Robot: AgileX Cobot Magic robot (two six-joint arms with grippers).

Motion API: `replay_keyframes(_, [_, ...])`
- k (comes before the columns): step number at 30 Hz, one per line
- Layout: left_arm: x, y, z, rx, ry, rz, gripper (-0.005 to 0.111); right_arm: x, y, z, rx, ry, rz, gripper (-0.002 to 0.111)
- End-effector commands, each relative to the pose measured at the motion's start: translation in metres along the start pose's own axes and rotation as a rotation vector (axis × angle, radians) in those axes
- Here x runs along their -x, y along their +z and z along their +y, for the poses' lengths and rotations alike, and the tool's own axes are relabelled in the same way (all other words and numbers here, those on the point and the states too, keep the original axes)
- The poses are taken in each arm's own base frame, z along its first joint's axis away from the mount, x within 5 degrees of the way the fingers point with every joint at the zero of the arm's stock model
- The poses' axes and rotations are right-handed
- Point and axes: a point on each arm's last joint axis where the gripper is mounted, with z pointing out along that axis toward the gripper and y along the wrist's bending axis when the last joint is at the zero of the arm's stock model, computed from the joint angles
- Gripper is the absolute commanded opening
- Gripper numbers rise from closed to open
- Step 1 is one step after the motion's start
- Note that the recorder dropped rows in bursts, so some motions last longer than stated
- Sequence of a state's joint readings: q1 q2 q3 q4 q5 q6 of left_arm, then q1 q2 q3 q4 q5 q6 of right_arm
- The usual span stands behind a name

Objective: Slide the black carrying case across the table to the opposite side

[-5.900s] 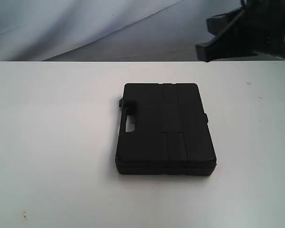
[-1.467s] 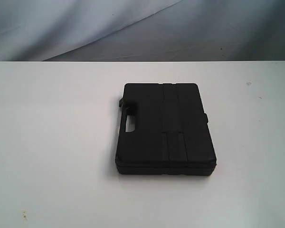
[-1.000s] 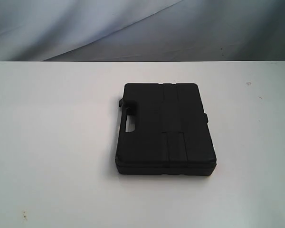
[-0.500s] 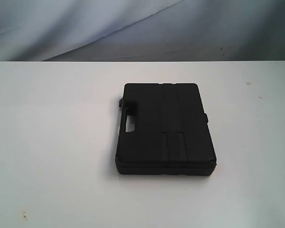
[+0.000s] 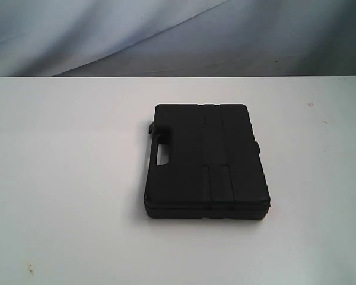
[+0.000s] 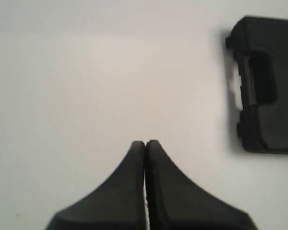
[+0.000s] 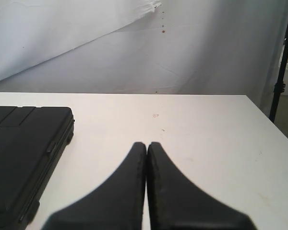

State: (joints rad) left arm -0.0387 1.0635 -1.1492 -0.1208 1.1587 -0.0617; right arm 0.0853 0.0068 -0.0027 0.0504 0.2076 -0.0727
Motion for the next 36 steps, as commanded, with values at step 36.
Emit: replay_keyframes(36, [0.031, 0.252, -0.182, -0.034, 0.139, 0.441, 0.0, -0.001, 0.0, 0.0, -0.005, 0.002, 0.0, 0.0])
